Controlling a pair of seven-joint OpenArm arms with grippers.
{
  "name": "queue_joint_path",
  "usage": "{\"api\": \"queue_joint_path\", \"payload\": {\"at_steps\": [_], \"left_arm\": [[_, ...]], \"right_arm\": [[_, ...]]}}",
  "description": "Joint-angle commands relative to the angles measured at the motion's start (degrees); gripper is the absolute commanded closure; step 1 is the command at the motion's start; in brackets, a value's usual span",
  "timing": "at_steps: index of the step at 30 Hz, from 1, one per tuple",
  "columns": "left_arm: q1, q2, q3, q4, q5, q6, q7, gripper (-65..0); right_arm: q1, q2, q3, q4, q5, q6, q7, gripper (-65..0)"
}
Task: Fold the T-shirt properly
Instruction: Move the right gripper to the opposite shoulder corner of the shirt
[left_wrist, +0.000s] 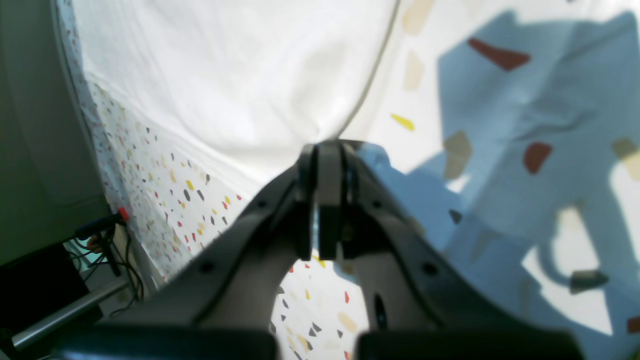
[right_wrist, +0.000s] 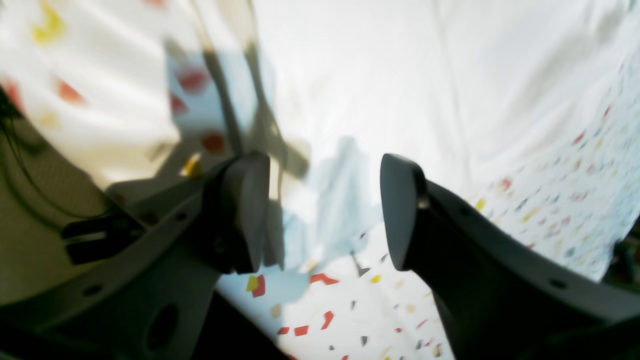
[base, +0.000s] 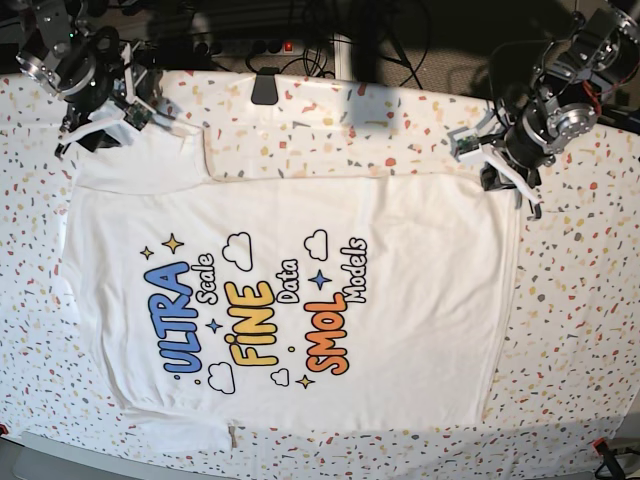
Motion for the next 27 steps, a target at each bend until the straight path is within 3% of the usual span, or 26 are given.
{"api": "queue_joint_path", "payload": {"at_steps": [1,3,8,19,27], "left_arm": [[-0.3,-0.8,-0.4,0.9,0.0,0.9,0.0,0.0],[-0.3,-0.8,-0.4,0.9,0.0,0.9,0.0,0.0],[-0.3,-0.8,-0.4,0.9,0.0,0.9,0.0,0.0],[-0.3,-0.8,-0.4,0.9,0.0,0.9,0.0,0.0],[-0.3,-0.8,-0.4,0.9,0.0,0.9,0.0,0.0]], "right_arm": [[0.2,0.8,0.5,2.3,0.3,-0.5,0.2,-35.5],[0.0,0.8,0.5,4.1,1.2,-0.2,-1.6,-35.5],[0.0,0.8,0.5,4.6,9.2,6.0,-2.4,-35.5],[0.2,0.8,0.5,0.4,8.6,6.0,-1.9,-35.5],[0.2,0.9,0.5,-1.4,1.0,4.7,0.2,-35.5]]}}
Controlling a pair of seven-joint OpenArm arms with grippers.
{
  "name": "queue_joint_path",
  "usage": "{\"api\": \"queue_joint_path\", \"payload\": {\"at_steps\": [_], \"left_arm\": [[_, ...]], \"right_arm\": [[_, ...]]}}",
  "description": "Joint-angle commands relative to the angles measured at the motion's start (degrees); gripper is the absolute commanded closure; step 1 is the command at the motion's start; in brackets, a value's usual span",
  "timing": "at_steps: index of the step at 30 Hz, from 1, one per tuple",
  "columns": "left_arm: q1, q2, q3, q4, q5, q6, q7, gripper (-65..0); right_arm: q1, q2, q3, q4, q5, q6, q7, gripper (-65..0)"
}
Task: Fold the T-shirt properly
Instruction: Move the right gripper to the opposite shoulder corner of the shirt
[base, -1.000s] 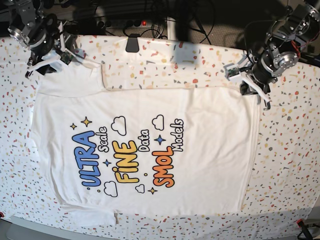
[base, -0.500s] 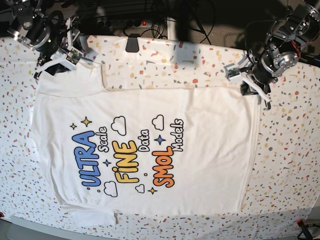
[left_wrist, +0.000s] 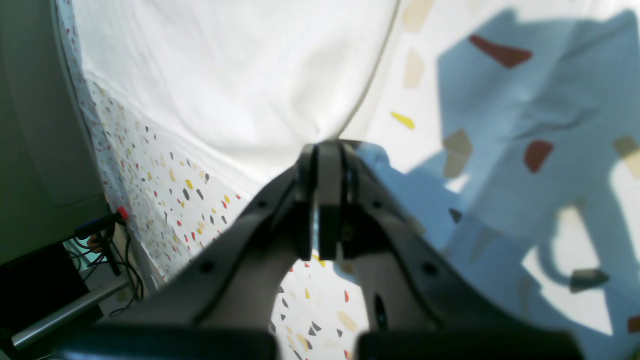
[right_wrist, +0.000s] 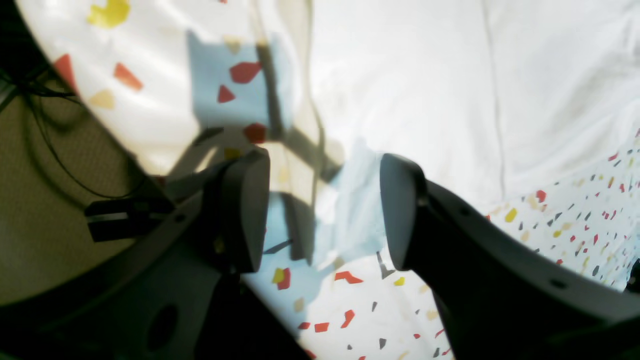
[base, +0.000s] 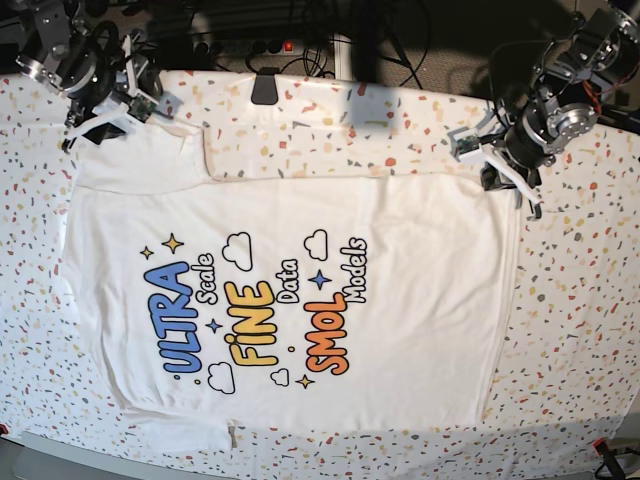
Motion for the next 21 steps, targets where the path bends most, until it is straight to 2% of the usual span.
{"api": "queue_joint_path", "payload": {"at_steps": [1,4,7,10,12,15,21], "left_arm": [[-0.3,-0.8,-0.4,0.9,0.0,0.9,-0.1,0.0],[-0.3,-0.8,-0.4,0.9,0.0,0.9,-0.3,0.0],[-0.3,-0.8,-0.4,0.9,0.0,0.9,-0.3,0.0],[-0.3,-0.8,-0.4,0.9,0.0,0.9,-0.3,0.0],[-0.3,-0.8,-0.4,0.9,0.0,0.9,-0.3,0.0],[-0.3,-0.8,-0.4,0.9,0.0,0.9,-0.2,0.0],[-0.3,-0.8,-0.4,0.9,0.0,0.9,-0.3,0.0]], "right_arm": [[0.1,0.8,0.5,0.7,-0.3,-0.6,0.6,-35.5],[0.1,0.9,0.5,0.3,-4.1,-1.8,0.6,-35.5],[0.2,1.1,0.5,-2.0,-4.7,-3.8,0.7,-35.5],[0.4,1.1,0.5,-4.8,-4.3,-3.8,1.2,-35.5],[0.4,1.1,0.5,-5.4,-4.0,-2.7,2.8,-35.5],[0.4,1.1,0.5,-4.9,-4.0,-2.9,5.0,-35.5],[0.4,1.1,0.5,-3.4,-4.0,-3.0,5.0,-35.5]]}}
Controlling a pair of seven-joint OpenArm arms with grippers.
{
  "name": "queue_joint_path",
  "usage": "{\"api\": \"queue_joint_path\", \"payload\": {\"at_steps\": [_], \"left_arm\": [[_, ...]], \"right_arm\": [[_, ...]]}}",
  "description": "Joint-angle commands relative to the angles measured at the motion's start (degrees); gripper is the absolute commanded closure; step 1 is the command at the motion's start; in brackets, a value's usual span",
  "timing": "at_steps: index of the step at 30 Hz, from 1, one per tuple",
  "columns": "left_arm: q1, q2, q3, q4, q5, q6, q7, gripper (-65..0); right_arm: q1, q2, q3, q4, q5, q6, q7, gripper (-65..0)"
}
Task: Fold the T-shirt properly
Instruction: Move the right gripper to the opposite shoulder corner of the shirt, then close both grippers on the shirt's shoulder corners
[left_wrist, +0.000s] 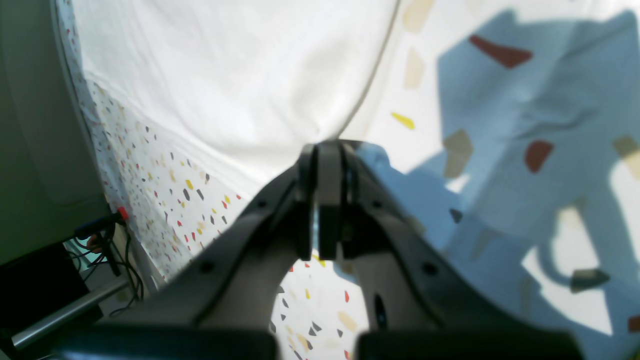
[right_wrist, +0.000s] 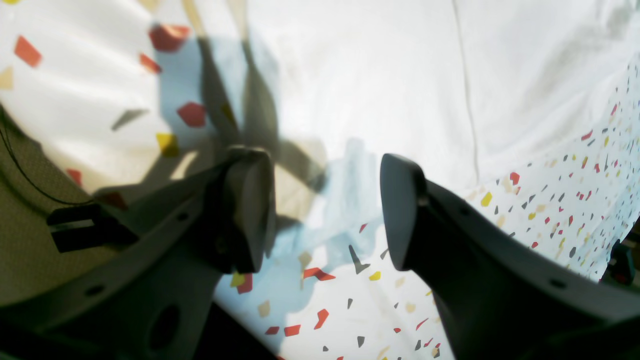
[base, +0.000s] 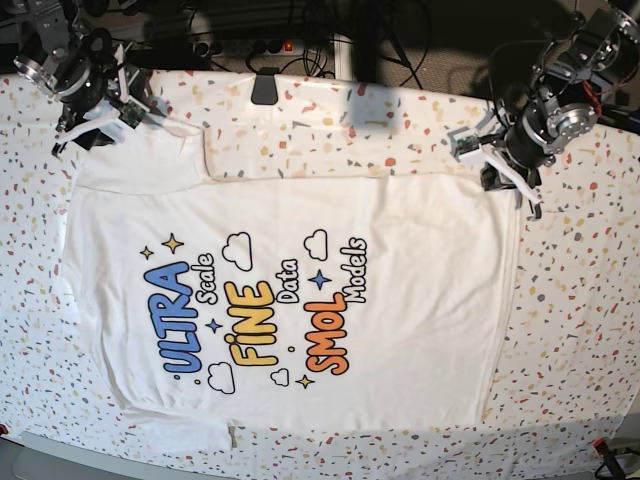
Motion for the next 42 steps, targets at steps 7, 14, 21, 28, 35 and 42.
{"api": "queue_joint_path", "payload": {"at_steps": [7,14,21,28,35,42], "left_arm": [[-0.3,-0.8,-0.4,0.9,0.0,0.9,-0.2,0.0],[-0.3,-0.8,-0.4,0.9,0.0,0.9,-0.3,0.0],[-0.3,-0.8,-0.4,0.9,0.0,0.9,-0.2,0.0],[-0.3,-0.8,-0.4,0.9,-0.1,0.9,-0.7,0.0],[-0.3,-0.8,-0.4,0.9,-2.0,0.9,-0.7,0.0],[-0.3,-0.8,-0.4,0.9,-2.1,0.9,-0.7,0.0]], "right_arm": [[-0.2,0.8,0.3,0.7,-0.1,0.3,-0.4,-22.0],[-0.2,0.8,0.3,2.4,4.7,3.3,-0.4,-22.7],[-0.2,0.8,0.3,5.1,9.7,3.2,-0.8,-33.2],[-0.2,0.7,0.3,5.0,9.7,3.2,-4.2,-33.2],[-0.2,0.7,0.3,2.0,9.6,3.2,-2.7,-33.2],[0.1,0.7,0.3,-0.3,6.9,0.7,-2.8,-33.2]]}}
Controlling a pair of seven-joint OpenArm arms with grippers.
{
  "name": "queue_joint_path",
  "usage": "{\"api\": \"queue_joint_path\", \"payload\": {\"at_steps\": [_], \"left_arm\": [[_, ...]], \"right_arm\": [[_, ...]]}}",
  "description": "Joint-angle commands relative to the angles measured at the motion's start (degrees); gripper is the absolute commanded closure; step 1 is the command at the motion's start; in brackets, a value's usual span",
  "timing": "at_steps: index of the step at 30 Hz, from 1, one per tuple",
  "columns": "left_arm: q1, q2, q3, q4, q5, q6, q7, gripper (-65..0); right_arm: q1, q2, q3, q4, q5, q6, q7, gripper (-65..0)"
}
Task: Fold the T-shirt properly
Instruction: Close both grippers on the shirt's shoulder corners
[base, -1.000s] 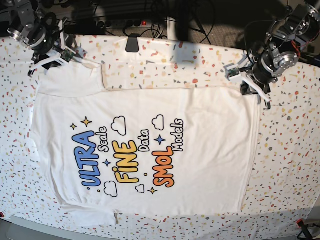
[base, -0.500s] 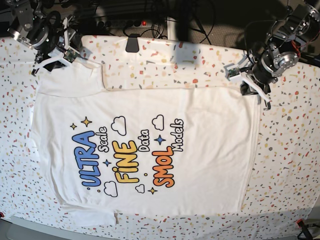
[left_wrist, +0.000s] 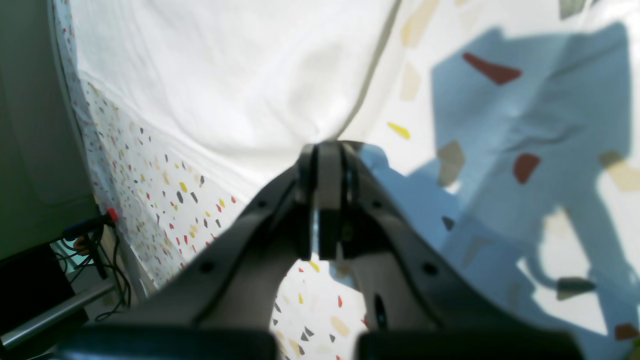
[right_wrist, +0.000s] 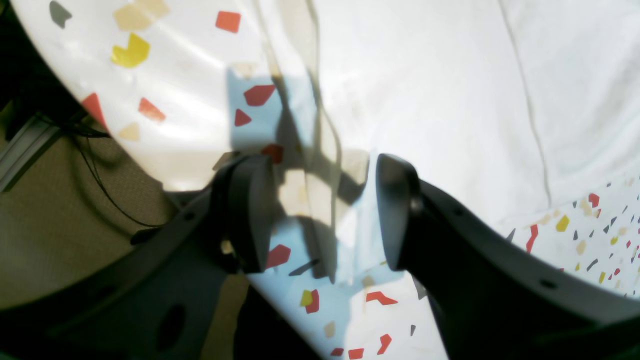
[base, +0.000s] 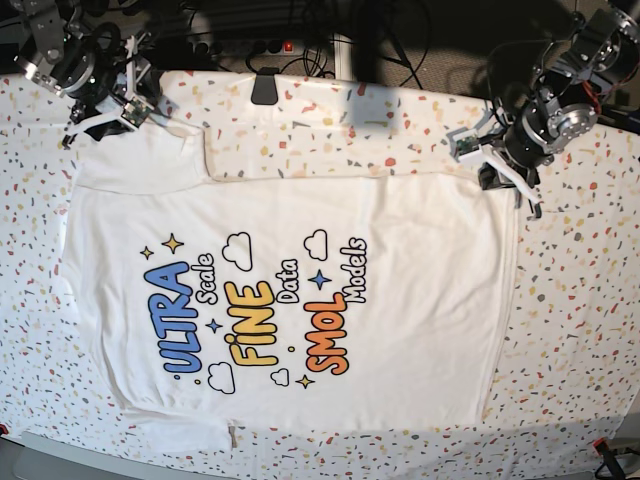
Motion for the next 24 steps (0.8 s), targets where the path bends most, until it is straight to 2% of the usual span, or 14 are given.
{"api": "queue_joint_path", "payload": {"at_steps": [1,4,15,18,20,22,24], "left_arm": [[-0.3,-0.8,-0.4,0.9,-0.1,0.9,-0.3,0.0],[-0.3,-0.8,-0.4,0.9,-0.1,0.9,-0.3,0.0],[-0.3,-0.8,-0.4,0.9,0.1,0.9,-0.3,0.0],[-0.3,-0.8,-0.4,0.9,0.1,0.9,-0.3,0.0],[-0.3,-0.8,-0.4,0.9,0.1,0.9,-0.5,0.0],[-0.3,-0.8,-0.4,0.9,0.1,0.9,-0.5,0.0],[-0.3,-0.8,-0.4,0.9,0.1,0.9,-0.5,0.0]], "right_arm": [[0.3,0.8,0.3,0.0,-3.5,-1.7,-1.4,-33.2],[0.6,1.1,0.3,0.0,-10.1,-2.9,-1.5,-33.2],[0.5,1.3,0.3,0.0,-10.4,-5.2,-1.2,-32.5],[0.5,1.2,0.3,0.0,-10.4,-5.2,1.5,-32.4],[0.5,1.1,0.2,-0.3,-10.3,-4.1,4.3,-30.7],[0.5,1.1,-0.9,-0.3,-9.3,-0.9,5.0,-29.9],[0.5,1.1,-2.8,-0.3,-9.9,0.2,5.0,-29.9]]}}
